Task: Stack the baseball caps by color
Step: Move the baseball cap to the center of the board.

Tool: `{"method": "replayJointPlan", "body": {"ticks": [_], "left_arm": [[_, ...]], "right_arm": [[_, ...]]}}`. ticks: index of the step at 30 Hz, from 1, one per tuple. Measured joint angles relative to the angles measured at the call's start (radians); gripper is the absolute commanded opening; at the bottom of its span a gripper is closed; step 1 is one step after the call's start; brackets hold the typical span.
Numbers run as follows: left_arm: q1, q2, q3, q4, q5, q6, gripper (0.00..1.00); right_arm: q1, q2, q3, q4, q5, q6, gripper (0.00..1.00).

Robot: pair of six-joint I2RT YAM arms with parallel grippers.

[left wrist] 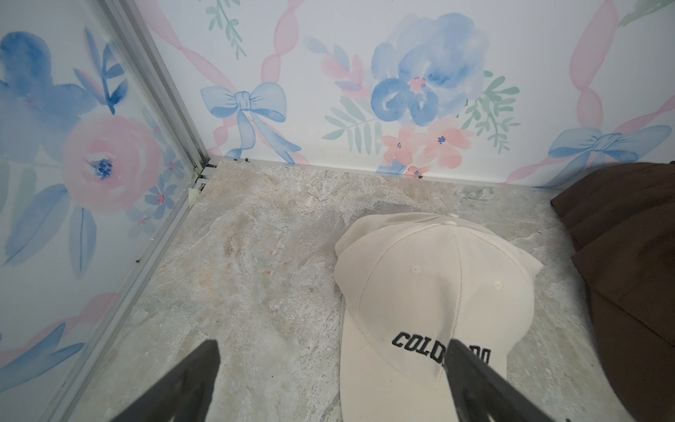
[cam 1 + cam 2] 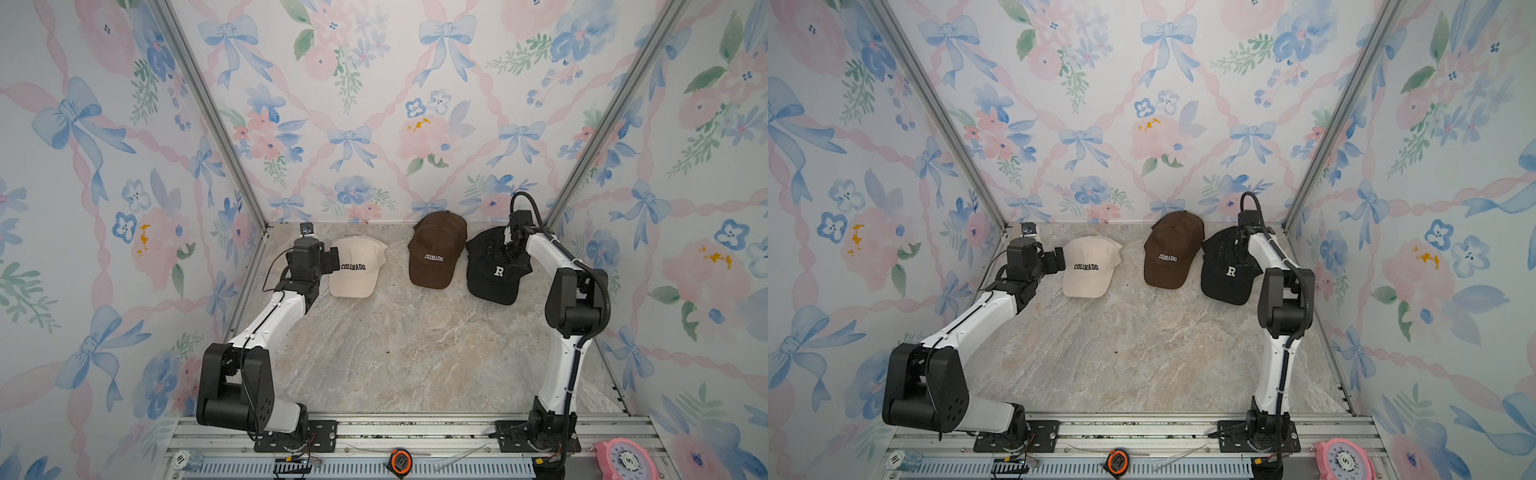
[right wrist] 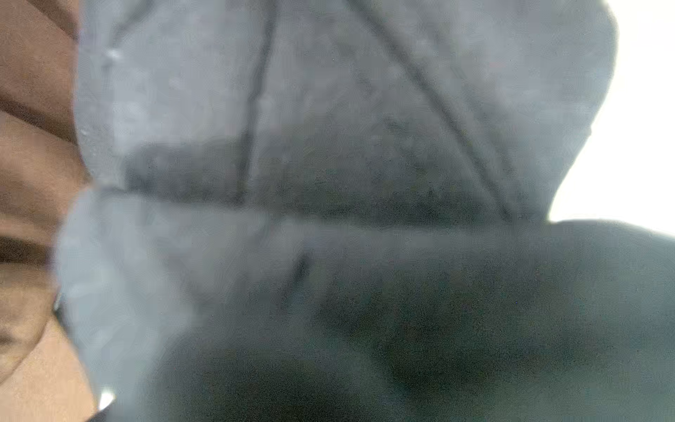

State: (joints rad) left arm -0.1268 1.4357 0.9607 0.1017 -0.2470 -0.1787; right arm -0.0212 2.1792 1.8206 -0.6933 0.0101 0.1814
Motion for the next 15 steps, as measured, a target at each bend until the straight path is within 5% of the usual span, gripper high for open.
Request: {"method": "replayJointPlan", "body": {"ticks": [5,15], "left_arm": [[0.003,-0.003,-0.029,0.064,-0.008,0.008,0.98],[0.003,-0.075,-0.223,0.184,-0.014,0.022,0.98]], "right_arm": [[-0.005,-0.064,-0.048,-0.012,-0.039,-0.008,0.96],[0.031,-0.561,-0.440,0.074,-0.095,-0.029,0.96]]}}
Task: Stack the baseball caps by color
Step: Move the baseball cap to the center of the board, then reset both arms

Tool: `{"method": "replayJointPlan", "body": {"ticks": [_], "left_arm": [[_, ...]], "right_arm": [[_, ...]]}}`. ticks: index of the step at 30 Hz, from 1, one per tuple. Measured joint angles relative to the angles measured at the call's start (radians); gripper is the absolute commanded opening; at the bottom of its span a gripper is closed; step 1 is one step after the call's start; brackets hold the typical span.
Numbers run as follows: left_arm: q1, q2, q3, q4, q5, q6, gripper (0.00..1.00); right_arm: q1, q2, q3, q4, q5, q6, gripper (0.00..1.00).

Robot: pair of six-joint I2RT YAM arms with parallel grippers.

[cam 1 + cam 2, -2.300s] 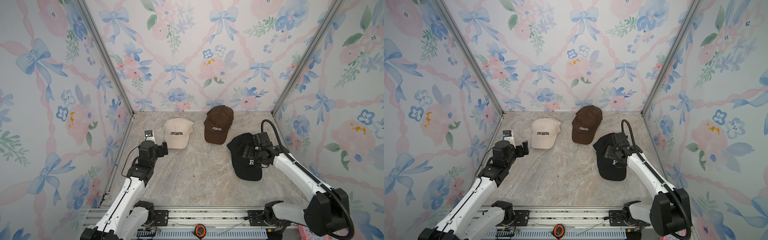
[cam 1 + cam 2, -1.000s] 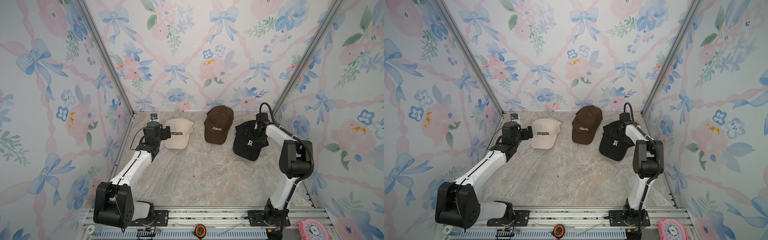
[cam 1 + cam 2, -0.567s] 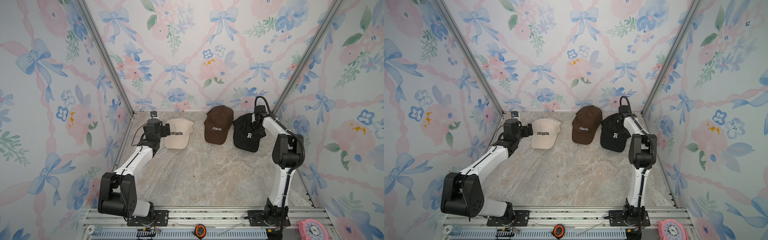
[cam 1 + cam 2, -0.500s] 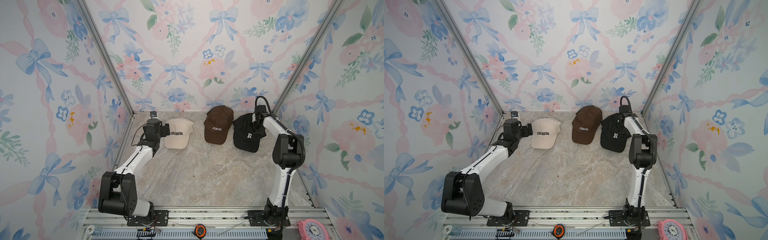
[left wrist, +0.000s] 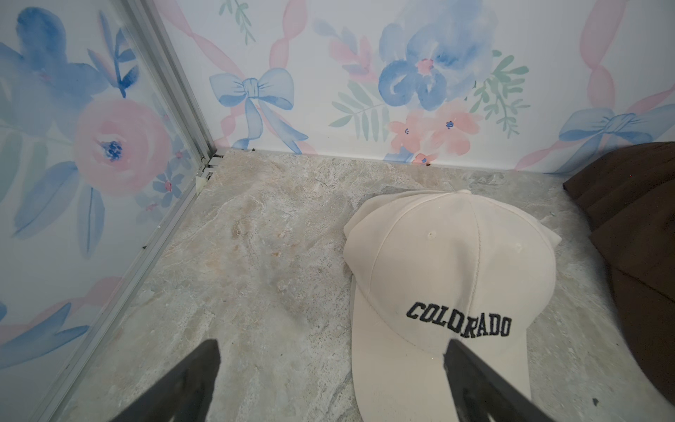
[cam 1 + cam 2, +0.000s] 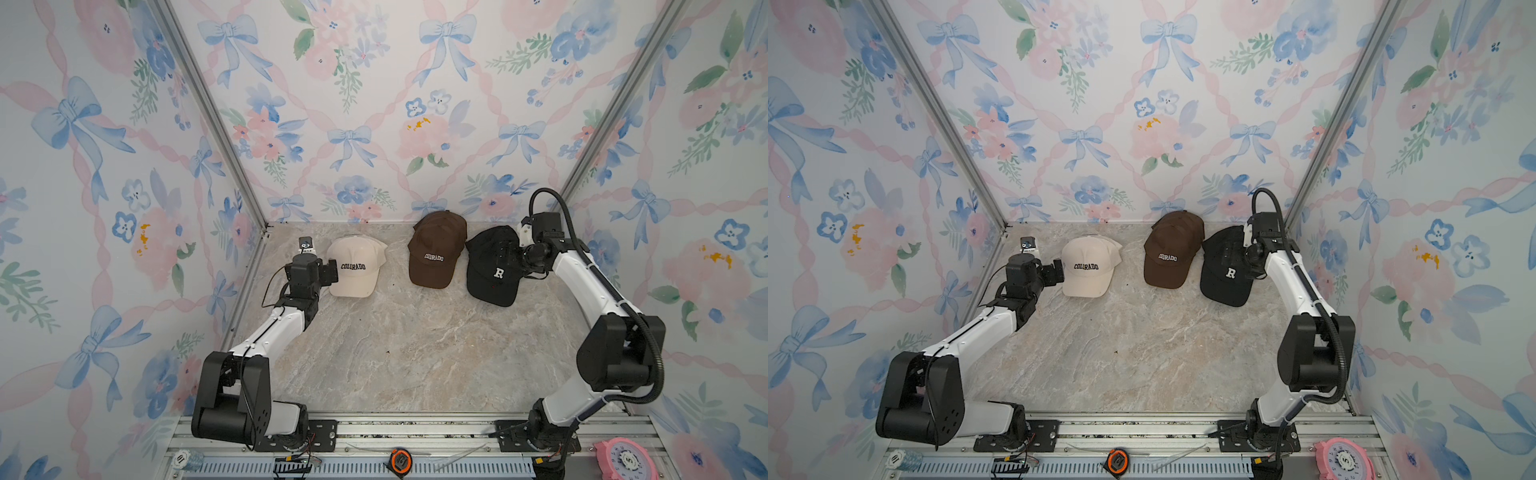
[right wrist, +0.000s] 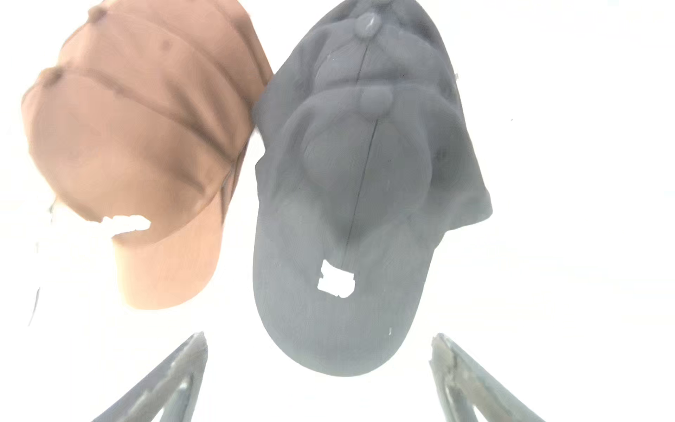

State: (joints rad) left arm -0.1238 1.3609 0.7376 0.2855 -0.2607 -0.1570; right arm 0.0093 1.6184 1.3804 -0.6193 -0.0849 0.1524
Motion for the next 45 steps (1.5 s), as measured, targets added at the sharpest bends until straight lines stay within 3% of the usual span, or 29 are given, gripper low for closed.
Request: {"method": "replayJointPlan", "body": {"ticks": [10,17,24,32,39,45], "left_arm": [[-0.051,-0.101,-0.249,0.151,-0.038,0.000,0.98],[-0.052,-0.132,-0.357,0.323,-0.042,0.033,0.98],[-0.040,-0.053,-0.398,0.472,-0.010,0.119,0.98],[0.017,0.013,-0.472,0.637,0.031,0.136,0.98],[0.070,0.179,-0.472,0.767,0.090,0.135,0.98],[0.085,0.185,-0.472,0.797,0.134,0.135,0.98]], "right_arm": [[0.076,-0.299,-0.581,0.330,0.068,-0.043,0.96],[0.086,-0.435,-0.789,0.617,0.093,-0.106,0.96],[0.084,-0.396,-0.860,0.846,0.173,-0.117,0.96],[0.020,-0.285,-0.953,1.085,0.194,-0.116,0.96],[-0.054,-0.187,-0.980,1.339,0.132,-0.093,0.96],[-0.034,-0.075,-1.000,1.453,0.072,-0.106,0.96]]}}
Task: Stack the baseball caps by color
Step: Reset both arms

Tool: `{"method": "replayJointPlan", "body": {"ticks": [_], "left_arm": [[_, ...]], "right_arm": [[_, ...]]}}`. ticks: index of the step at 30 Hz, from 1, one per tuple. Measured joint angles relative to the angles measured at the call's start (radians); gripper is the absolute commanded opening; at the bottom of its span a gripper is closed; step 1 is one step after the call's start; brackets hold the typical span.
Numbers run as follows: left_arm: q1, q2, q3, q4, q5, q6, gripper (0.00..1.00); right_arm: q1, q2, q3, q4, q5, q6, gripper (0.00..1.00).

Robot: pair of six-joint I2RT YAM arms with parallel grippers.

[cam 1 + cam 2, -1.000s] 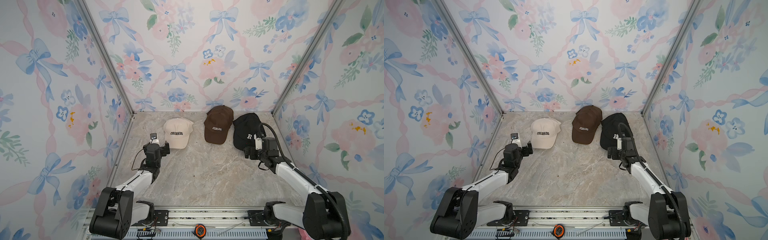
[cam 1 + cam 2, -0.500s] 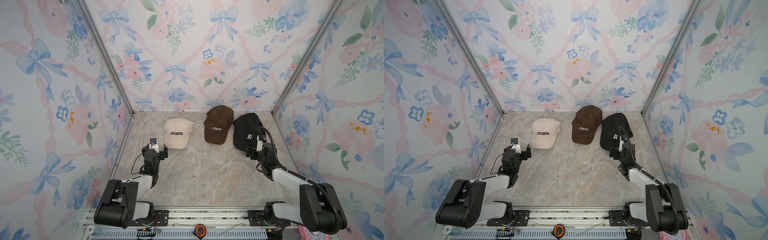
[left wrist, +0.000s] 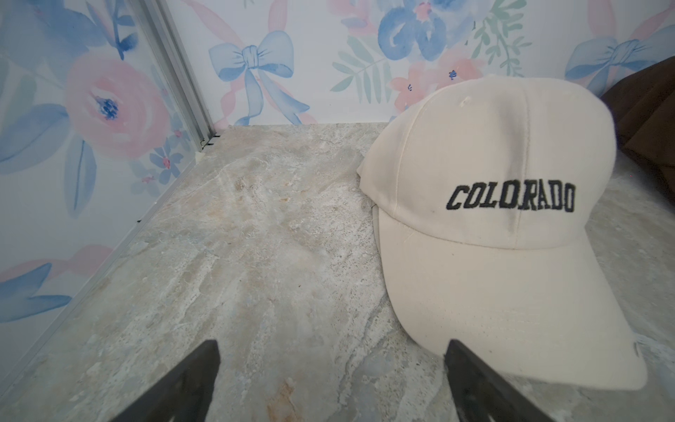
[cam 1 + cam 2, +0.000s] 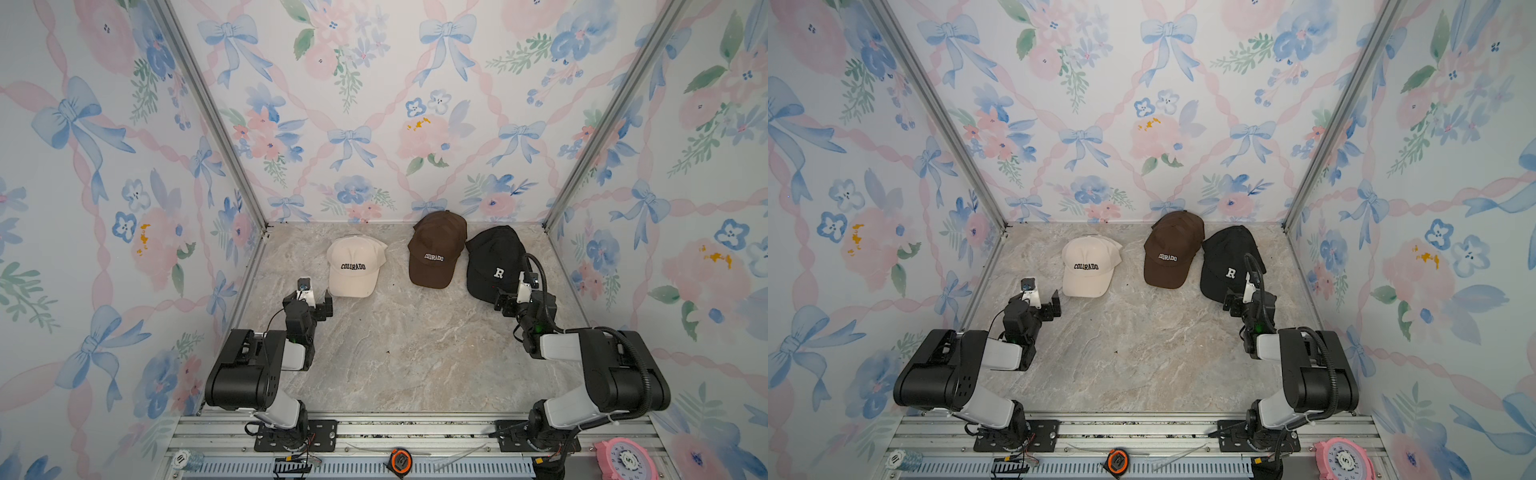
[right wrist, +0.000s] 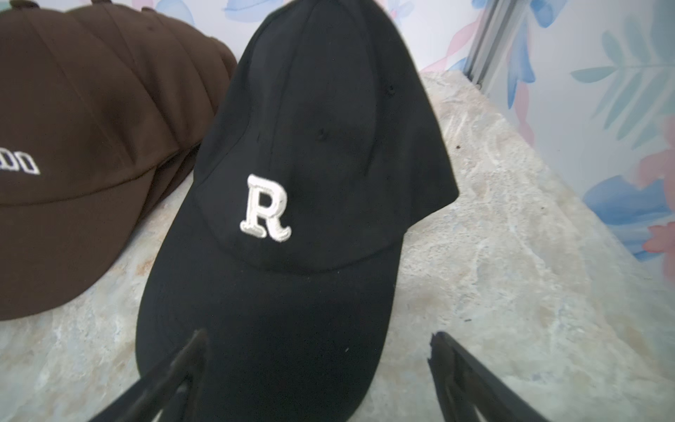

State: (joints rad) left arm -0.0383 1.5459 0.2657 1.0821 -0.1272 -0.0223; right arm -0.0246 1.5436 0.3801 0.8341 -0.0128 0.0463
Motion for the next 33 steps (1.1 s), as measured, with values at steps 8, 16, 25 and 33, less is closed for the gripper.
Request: {"method": "replayJointPlan", "body": {"ticks": [8,16,25,33], "left_arm": [[0.000,0.000,0.000,0.012,0.013,0.000,0.98],[0.000,0.000,0.000,0.013,0.013,0.000,0.98],[0.000,0.000,0.000,0.013,0.013,0.000,0.98],[0.000,0.000,0.000,0.013,0.013,0.000,0.98]], "right_arm": [[0.017,0.000,0.001,0.017,-0.006,-0.015,0.96],[0.022,0.000,0.001,0.016,-0.001,-0.026,0.96],[0.027,0.000,0.001,0.016,0.002,-0.030,0.96],[0.027,0.000,0.001,0.016,0.002,-0.032,0.96]]}}
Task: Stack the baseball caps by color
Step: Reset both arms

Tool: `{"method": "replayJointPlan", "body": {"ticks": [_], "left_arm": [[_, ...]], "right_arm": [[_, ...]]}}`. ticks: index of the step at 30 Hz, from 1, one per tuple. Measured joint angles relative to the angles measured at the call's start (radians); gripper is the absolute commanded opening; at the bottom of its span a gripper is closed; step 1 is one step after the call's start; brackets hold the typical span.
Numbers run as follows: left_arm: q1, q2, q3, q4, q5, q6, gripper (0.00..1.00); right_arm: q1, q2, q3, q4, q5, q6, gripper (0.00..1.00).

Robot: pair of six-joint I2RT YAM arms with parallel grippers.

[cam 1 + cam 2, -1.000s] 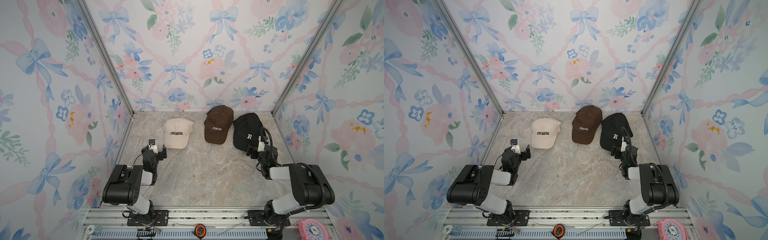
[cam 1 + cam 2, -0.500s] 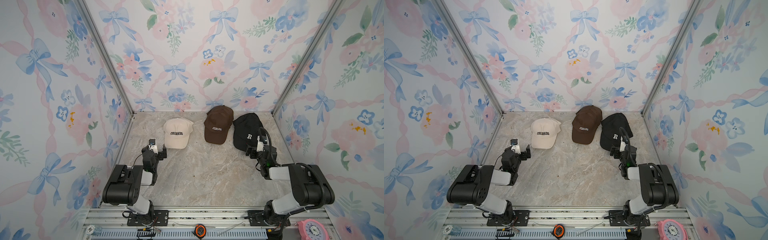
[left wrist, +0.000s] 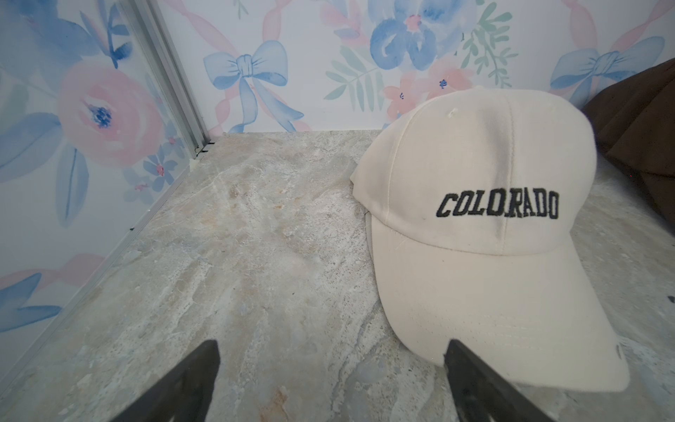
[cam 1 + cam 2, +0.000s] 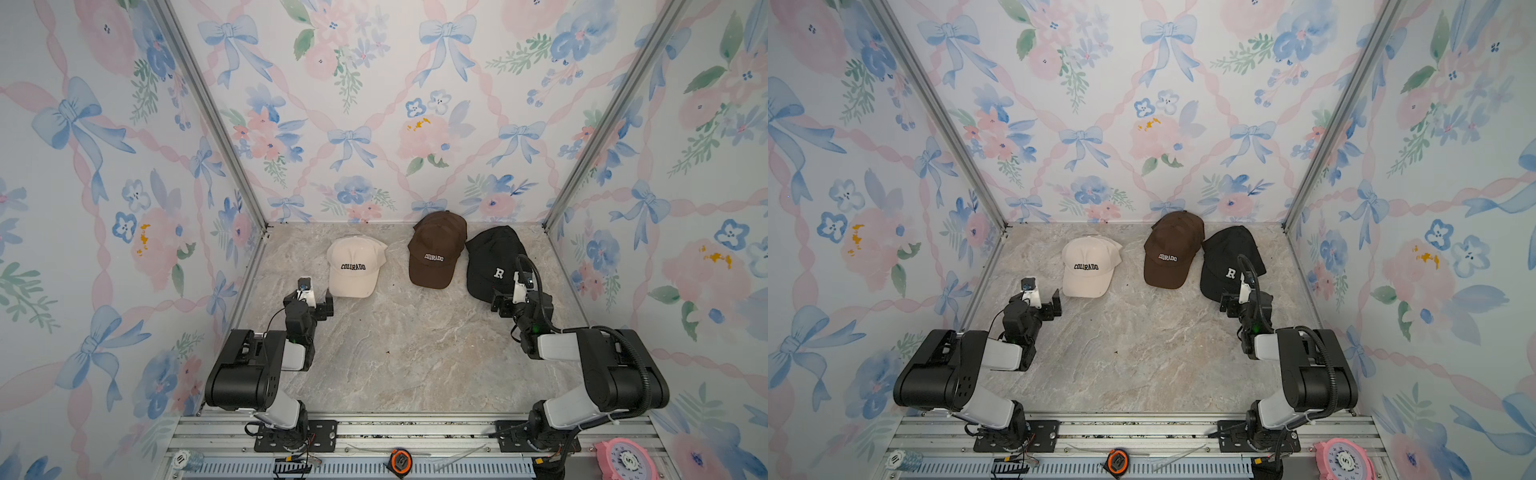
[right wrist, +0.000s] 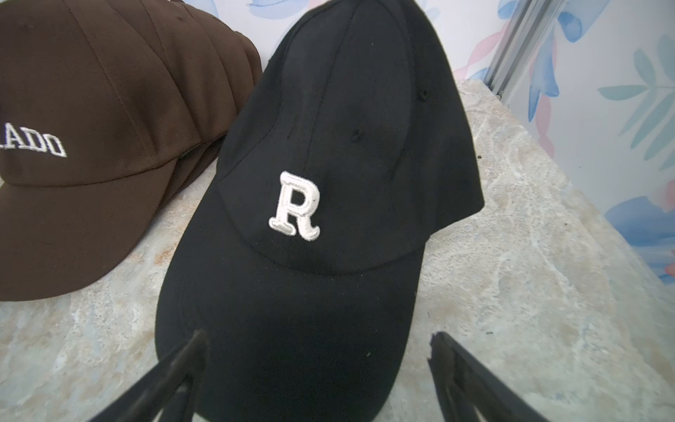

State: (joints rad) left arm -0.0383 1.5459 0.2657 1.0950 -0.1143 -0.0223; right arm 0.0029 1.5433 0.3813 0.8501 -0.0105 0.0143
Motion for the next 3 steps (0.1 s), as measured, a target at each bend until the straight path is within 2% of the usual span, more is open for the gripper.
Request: {"method": "replayJointPlan", "body": {"ticks": [3], "left_arm": [[0.000,0.000,0.000,0.000,0.000,0.000,0.98]], "right_arm": [[0.000,0.000,0.000,0.000,0.000,0.000,0.96]]}}
